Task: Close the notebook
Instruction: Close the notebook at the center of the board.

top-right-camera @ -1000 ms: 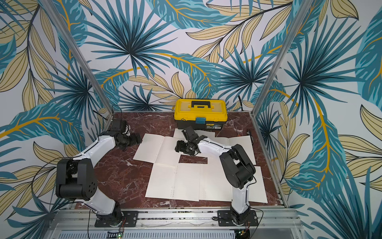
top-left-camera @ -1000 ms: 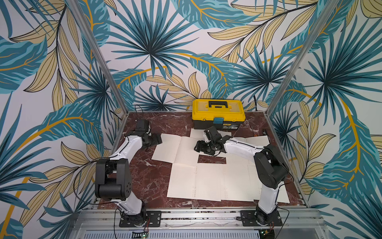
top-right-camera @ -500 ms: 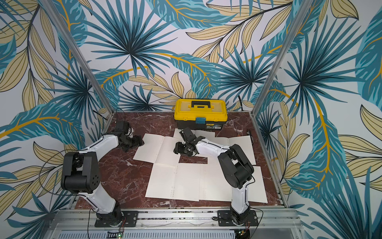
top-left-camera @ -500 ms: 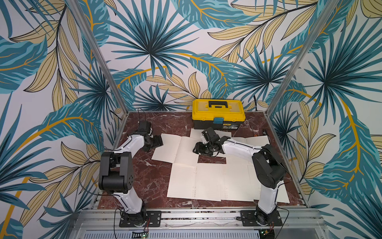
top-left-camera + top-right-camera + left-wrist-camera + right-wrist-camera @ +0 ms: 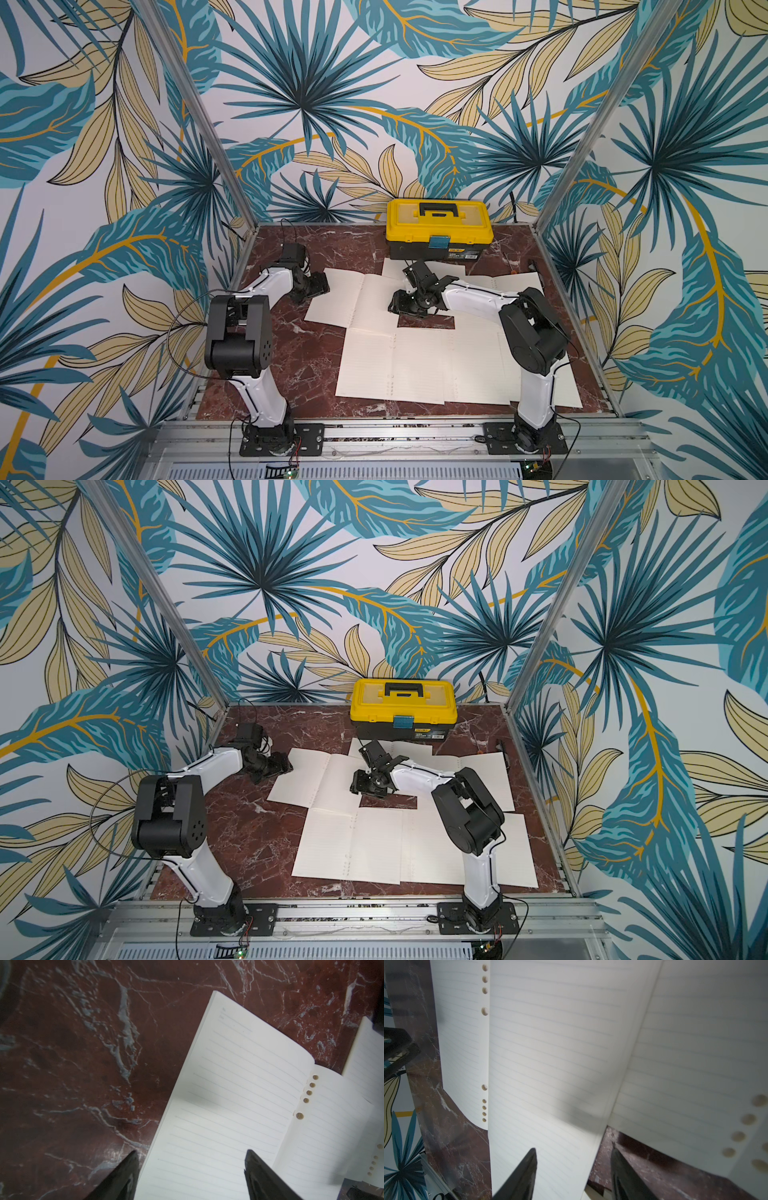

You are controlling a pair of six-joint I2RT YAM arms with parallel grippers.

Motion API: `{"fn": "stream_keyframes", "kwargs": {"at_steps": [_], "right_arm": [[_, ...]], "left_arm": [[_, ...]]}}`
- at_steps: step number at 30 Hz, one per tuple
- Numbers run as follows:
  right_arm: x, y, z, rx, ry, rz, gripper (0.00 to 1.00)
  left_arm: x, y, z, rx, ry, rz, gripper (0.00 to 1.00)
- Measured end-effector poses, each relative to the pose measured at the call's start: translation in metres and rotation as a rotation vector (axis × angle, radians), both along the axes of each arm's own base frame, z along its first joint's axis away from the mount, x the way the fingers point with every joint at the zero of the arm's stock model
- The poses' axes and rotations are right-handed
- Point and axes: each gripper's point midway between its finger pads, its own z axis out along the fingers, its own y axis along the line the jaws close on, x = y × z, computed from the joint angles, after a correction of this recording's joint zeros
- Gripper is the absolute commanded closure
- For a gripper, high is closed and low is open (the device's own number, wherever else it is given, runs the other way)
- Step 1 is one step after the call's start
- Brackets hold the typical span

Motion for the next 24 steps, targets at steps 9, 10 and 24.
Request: {"fn": "stream_keyframes", "kwargs": {"at_steps": [9, 10, 24], "right_arm": [[-0.002, 0.002, -0.001, 0.002, 0.008, 0.000, 0.43], [-0.003, 0.002, -0.001, 0.002, 0.010, 0.000, 0.44], [-0.006, 0.008, -0.011, 0.000, 0.043, 0.005, 0.44]], "left_arm": [[0.000, 0.000, -0.012, -0.009, 0.023, -0.015, 0.20], [0.001, 0.000, -0.012, -0.009, 0.025, -0.017, 0.20], [0.008, -0.004, -0.019, -0.021, 0.028, -0.065, 0.22]]}}
